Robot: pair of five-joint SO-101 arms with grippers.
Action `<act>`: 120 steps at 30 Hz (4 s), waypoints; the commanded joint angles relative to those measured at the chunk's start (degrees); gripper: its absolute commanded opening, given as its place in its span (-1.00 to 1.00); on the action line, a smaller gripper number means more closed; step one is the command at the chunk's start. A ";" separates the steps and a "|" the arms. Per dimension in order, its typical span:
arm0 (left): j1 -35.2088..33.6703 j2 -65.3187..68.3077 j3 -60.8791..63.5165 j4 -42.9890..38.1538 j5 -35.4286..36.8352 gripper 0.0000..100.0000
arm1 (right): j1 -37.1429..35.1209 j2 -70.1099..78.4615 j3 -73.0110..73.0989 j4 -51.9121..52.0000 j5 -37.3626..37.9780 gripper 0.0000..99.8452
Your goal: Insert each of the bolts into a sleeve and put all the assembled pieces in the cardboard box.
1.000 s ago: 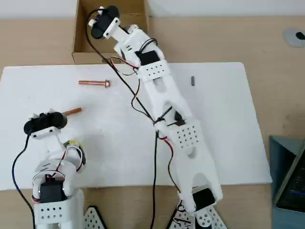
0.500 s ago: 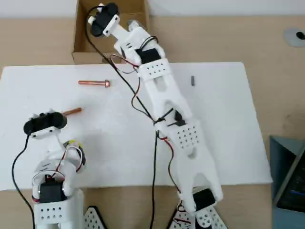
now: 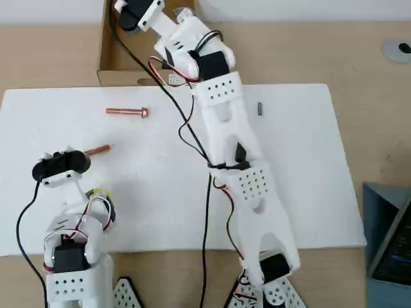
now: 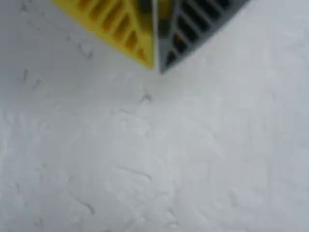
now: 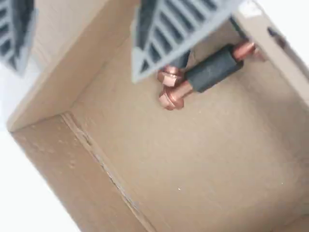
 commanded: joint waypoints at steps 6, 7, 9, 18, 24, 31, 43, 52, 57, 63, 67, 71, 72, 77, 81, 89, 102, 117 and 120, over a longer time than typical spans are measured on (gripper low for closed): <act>-0.44 -0.48 -0.44 -0.62 0.09 -0.99 | 0.84 -1.80 -11.65 14.33 0.09 -0.67; -0.44 -0.48 -0.44 -0.62 0.09 -0.99 | 0.92 -2.15 -11.65 15.65 0.09 -0.67; -0.44 -0.48 -0.44 -0.62 0.09 -0.99 | 1.36 -4.18 -11.47 18.90 0.09 -0.67; -0.44 -0.48 -0.44 -0.62 0.09 -0.99 | 1.63 -13.05 -11.47 37.98 0.09 -0.67; -0.44 -0.48 -0.44 -0.62 0.09 -0.99 | 2.24 -18.24 -10.51 38.68 0.00 -0.67; -0.53 -0.48 -0.44 -0.62 0.18 -0.99 | 4.26 -31.87 9.71 38.77 0.00 -0.67; -0.53 -0.48 -0.44 -0.62 0.18 -0.99 | 9.71 -63.96 61.41 38.59 0.18 -0.67; -0.53 -0.48 -0.44 -0.53 0.18 -0.99 | 14.81 -72.92 86.11 38.42 4.04 -0.67; -0.53 -0.48 -0.44 -0.53 0.18 -0.99 | 17.27 -73.19 94.64 38.07 18.46 -0.67; -0.53 -0.48 -0.44 -0.53 0.18 -0.99 | 16.92 -73.27 101.32 32.53 24.88 -0.67; -0.53 -0.48 -0.44 -0.53 0.18 -0.99 | 16.92 -73.27 104.13 30.07 29.63 -0.67; -0.53 -0.48 -0.44 -0.53 0.09 -0.99 | 15.34 -73.27 106.59 28.84 31.91 -0.67; -0.53 -0.48 -0.44 -0.53 0.09 -0.99 | 14.64 -73.27 107.03 28.48 32.09 -0.67; -0.53 -0.48 -0.44 -0.53 0.00 -0.99 | 10.77 -72.84 110.29 24.18 32.35 -0.67; -0.53 -0.48 -0.44 -0.53 0.00 -0.99 | 8.57 -72.84 115.12 19.78 32.09 -0.67; -0.53 -0.48 -0.44 -0.53 0.09 -0.99 | 7.87 -72.75 122.86 12.57 32.00 -0.67; -0.53 -0.48 -0.44 -0.44 0.09 -0.99 | 7.96 -68.62 126.11 3.87 32.09 -0.67; -0.53 -0.48 -0.53 -0.35 0.00 -0.99 | 7.87 -59.56 125.58 -1.76 32.18 -0.98; -0.53 -0.48 -0.53 -0.35 0.00 -0.99 | 8.04 -59.56 123.12 0.26 31.91 -0.98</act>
